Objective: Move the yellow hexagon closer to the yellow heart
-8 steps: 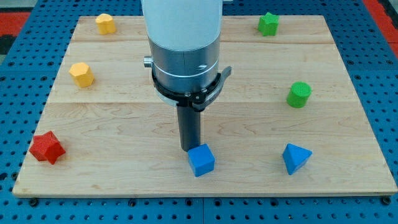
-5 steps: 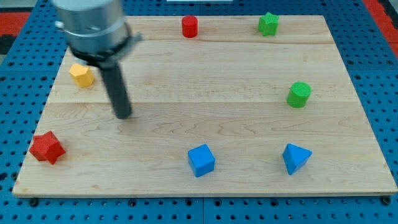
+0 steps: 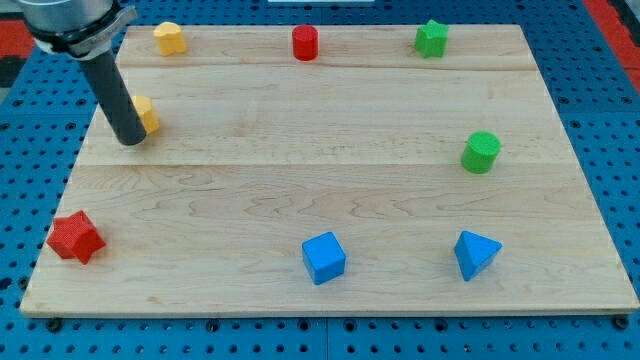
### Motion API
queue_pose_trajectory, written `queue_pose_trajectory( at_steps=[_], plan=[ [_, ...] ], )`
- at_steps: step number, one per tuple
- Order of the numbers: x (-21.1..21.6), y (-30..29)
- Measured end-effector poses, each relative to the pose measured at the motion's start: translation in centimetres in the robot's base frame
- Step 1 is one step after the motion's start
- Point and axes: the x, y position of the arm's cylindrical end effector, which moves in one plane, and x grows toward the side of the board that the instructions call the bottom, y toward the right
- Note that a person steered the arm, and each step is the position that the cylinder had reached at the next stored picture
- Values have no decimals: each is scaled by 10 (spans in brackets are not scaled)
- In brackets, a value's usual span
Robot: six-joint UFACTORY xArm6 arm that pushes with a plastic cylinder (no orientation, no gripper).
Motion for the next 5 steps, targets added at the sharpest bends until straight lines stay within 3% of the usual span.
queue_pose_trajectory(
  at_steps=[1,2,5],
  plan=[
    [-41,10],
    [-27,22],
    [-89,7]
  ],
)
